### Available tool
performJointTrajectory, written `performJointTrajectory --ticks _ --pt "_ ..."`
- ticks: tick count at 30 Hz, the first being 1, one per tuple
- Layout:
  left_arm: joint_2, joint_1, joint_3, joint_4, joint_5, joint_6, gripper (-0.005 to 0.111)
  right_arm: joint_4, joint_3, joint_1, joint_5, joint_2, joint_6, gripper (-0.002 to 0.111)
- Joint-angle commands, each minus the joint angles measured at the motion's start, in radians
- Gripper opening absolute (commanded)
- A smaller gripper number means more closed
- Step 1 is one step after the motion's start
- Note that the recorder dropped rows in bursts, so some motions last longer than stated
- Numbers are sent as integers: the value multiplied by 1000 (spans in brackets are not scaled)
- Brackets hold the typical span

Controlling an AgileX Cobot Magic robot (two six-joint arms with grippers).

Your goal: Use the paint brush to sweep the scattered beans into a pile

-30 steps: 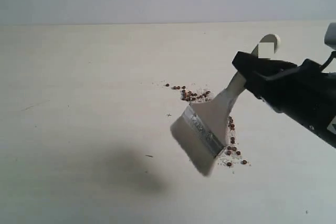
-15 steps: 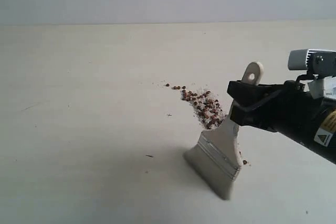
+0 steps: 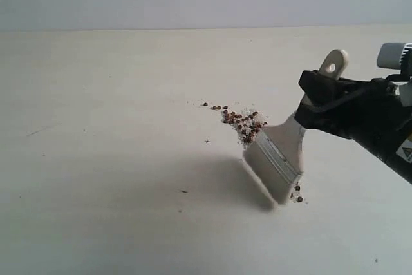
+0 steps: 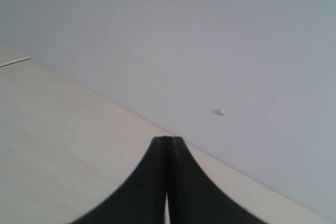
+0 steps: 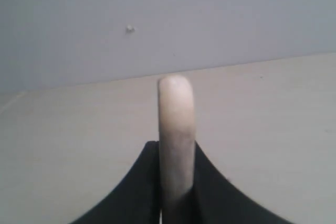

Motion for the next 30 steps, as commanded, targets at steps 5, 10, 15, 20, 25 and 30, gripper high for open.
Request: performJointTrajectory --ticks 5,10,15,20,25,30 --pt "-7 1 3 8 2 1 0 -19 -67 -5 -67 -100 213 0" --pt "-7 1 3 8 2 1 0 108 -248 10 -65 78 274 0" --pt "-7 1 3 8 2 1 0 317 -350 116 -166 241 262 0" --pt "-7 1 3 8 2 1 0 648 -487 256 -192 383 67 0" --pt "-7 1 3 8 2 1 0 793 -621 327 -192 491 -25 0" --pt "-7 1 3 8 2 1 0 882 -759 339 -192 584 -48 0"
